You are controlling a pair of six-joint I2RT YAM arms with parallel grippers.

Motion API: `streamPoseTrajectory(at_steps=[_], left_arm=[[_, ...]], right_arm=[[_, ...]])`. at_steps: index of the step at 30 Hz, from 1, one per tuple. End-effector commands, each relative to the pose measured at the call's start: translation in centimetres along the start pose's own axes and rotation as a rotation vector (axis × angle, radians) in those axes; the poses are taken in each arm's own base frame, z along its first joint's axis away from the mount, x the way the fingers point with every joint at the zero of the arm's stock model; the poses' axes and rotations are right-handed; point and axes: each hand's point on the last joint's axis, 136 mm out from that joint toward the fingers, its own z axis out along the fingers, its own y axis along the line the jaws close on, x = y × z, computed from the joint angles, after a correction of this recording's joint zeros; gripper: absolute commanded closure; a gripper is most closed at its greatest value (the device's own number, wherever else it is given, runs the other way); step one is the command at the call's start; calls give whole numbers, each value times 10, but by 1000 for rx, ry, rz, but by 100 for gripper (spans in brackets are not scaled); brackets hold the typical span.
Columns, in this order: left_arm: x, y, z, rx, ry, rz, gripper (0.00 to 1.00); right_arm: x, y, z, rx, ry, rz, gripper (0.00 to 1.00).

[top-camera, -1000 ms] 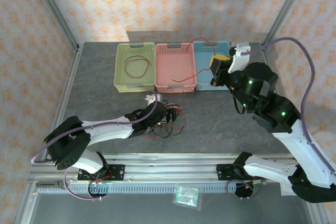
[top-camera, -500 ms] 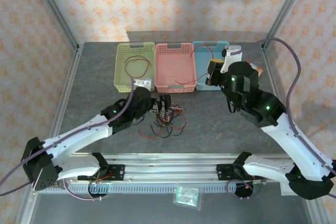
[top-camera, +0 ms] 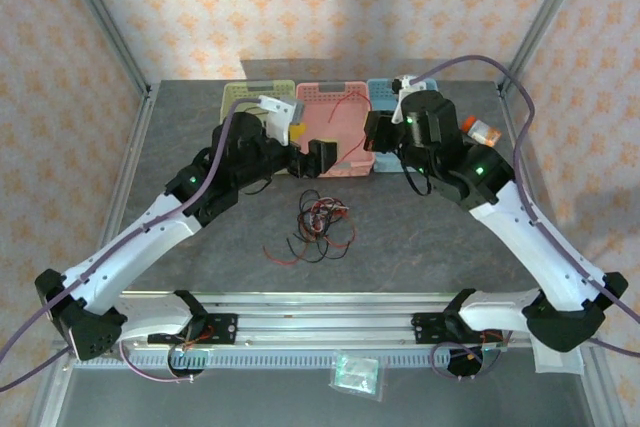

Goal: Untangle the cables

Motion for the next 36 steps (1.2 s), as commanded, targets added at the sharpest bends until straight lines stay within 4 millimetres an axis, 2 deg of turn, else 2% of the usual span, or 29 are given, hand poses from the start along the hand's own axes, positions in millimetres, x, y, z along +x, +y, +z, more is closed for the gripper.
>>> streamPoseTrajectory(at_steps=[1,4,12,14,17,28,30,36], left_arm=[[3,-23,4,139,40,76,11],[4,-31,8,192,46,93,15],[8,-28,24,197,57,109,17],[7,-29,28,200,57,109,22],[5,-30,32,209,58,109,31],[2,-37,34,247,52,101,91],[2,-39,31,259,48,95,99],[4,-31,30,208,66,69,100]], right_arm=[[-3,10,-6,-63,19,185,100],[-1,14,-5,-94,30,261,100],[2,22,-3,-167,78,347,100],[1,24,-3,-175,82,348,100],[1,25,-4,-182,88,350,100],[5,13,-1,-123,87,333,100],[6,10,0,-108,84,324,100],[-1,7,-2,-111,27,246,100]])
